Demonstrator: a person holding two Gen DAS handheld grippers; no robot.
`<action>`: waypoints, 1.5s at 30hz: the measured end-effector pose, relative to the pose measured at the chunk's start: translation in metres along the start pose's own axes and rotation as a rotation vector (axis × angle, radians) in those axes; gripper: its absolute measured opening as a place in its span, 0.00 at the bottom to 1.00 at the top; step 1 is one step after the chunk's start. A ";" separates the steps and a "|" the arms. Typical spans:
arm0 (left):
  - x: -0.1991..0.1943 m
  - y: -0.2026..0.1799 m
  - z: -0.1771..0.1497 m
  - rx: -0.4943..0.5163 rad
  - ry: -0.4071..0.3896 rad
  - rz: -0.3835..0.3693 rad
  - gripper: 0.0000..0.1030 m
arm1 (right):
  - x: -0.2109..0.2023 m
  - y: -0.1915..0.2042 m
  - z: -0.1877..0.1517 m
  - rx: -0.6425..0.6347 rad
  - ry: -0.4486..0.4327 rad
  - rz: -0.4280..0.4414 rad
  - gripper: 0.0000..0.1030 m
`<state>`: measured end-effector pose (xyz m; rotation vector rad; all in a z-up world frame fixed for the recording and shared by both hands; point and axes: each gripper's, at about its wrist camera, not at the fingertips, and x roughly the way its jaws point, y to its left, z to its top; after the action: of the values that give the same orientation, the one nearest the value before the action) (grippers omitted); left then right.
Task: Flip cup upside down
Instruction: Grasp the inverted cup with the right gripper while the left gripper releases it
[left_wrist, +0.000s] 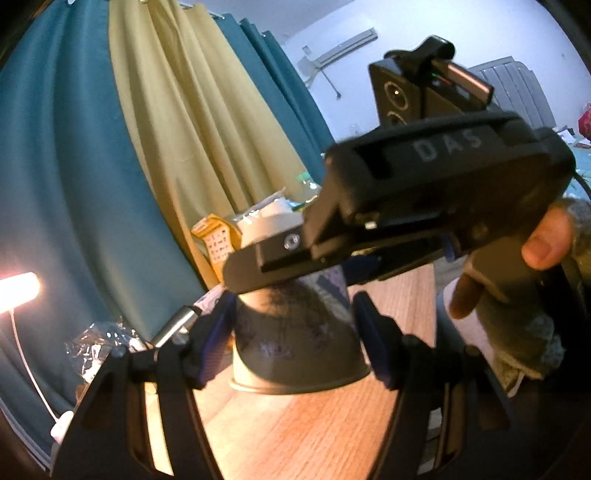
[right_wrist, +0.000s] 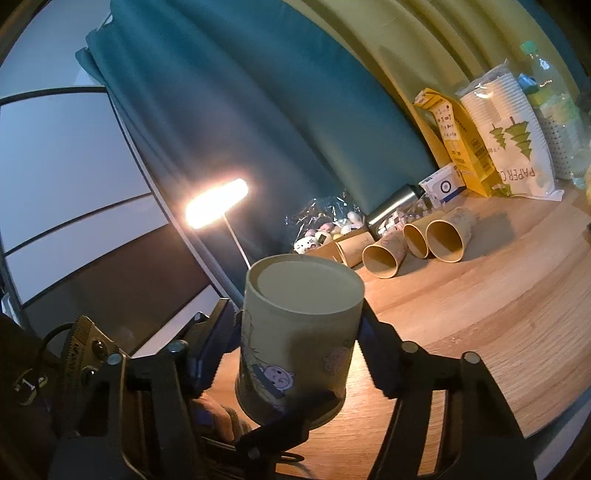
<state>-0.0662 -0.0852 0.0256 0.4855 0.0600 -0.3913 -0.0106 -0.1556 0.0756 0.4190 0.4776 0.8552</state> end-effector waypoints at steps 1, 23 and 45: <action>0.000 0.000 0.000 -0.001 0.002 0.000 0.64 | 0.001 -0.001 0.000 0.003 0.001 0.001 0.62; 0.002 0.003 -0.004 -0.026 0.062 0.018 0.83 | 0.010 0.011 0.014 -0.077 -0.008 -0.055 0.59; 0.017 0.095 -0.031 -0.470 0.184 0.214 0.83 | 0.041 -0.006 0.001 -0.344 -0.032 -0.513 0.59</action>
<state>-0.0135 0.0007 0.0381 0.0595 0.2697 -0.1133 0.0166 -0.1268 0.0635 -0.0135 0.3743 0.4184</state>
